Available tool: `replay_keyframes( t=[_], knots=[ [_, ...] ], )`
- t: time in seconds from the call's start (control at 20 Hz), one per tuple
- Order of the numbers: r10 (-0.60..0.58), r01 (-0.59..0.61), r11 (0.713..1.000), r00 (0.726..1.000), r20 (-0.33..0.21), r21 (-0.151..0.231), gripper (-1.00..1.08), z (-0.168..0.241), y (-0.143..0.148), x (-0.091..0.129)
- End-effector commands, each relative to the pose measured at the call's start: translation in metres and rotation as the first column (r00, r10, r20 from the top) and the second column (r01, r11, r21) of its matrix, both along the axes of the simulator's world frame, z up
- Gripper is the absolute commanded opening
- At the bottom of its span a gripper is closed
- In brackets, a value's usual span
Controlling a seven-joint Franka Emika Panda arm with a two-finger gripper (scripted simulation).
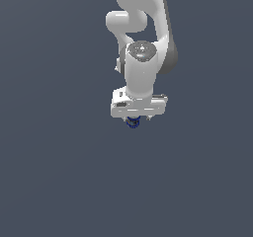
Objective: Pick up the object and move it to a goal position.
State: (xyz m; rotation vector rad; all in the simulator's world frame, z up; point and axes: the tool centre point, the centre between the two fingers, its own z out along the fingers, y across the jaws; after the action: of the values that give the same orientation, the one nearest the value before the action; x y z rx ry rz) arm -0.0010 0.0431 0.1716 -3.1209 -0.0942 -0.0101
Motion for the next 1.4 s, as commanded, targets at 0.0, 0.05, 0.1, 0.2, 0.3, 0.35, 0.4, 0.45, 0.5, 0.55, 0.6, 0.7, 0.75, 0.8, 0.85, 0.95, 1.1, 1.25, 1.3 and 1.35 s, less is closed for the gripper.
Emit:
replay_keyframes(
  t=[0.0,0.05,0.1,0.2,0.3,0.35,0.4,0.45,0.5,0.55,0.6,0.7,0.75,0.8,0.85,0.95,1.1,1.25,1.3,1.35],
  knots=[
    [0.0,0.0,1.0,1.0,0.0,0.0,1.0,0.0,0.0,0.0],
    [-0.001,0.001,1.0,1.0,0.0,0.001,1.0,0.0,0.0,0.0],
    [-0.003,0.003,1.0,1.0,0.0,0.002,1.0,0.0,0.0,0.0],
    [-0.014,0.014,1.0,1.0,0.0,0.01,1.0,0.001,-0.001,0.001],
    [-0.031,0.031,0.999,1.0,0.001,0.021,1.0,0.002,-0.003,0.002],
    [-0.038,0.038,0.999,0.999,0.001,0.025,1.0,0.003,-0.003,0.003],
    [-0.044,0.044,0.999,0.999,0.001,0.028,1.0,0.004,-0.003,0.004],
    [-0.048,0.048,0.998,0.999,0.001,0.03,1.0,0.004,-0.004,0.005],
    [-0.05,0.05,0.998,0.999,0.001,0.031,1.0,0.005,-0.004,0.005],
    [-0.05,0.05,0.998,0.999,0.001,0.031,1.0,0.005,-0.004,0.005],
    [-0.049,0.049,0.998,0.999,0.001,0.03,1.0,0.005,-0.004,0.005],
    [-0.043,0.043,0.999,0.999,0.001,0.028,1.0,0.004,-0.003,0.004],
    [-0.039,0.039,0.999,0.999,0.001,0.027,1.0,0.003,-0.004,0.003],
    [-0.034,0.034,0.999,0.999,0.001,0.026,1.0,0.002,-0.004,0.001],
    [-0.028,0.028,0.999,1.0,0.001,0.025,1.0,0.001,-0.004,-0.001],
    [-0.014,0.014,1.0,1.0,0.001,0.022,1.0,-0.002,-0.004,-0.005],
    [0.016,-0.016,1.0,1.0,0.002,0.016,1.0,-0.008,-0.004,-0.014],
    [0.055,-0.055,0.998,0.999,0.001,0.009,1.0,-0.015,-0.005,-0.026],
    [0.07,-0.07,0.998,0.998,0.001,0.006,1.0,-0.018,-0.005,-0.031],
    [0.086,-0.086,0.996,0.996,0.001,0.003,1.0,-0.021,-0.005,-0.036]
  ],
)
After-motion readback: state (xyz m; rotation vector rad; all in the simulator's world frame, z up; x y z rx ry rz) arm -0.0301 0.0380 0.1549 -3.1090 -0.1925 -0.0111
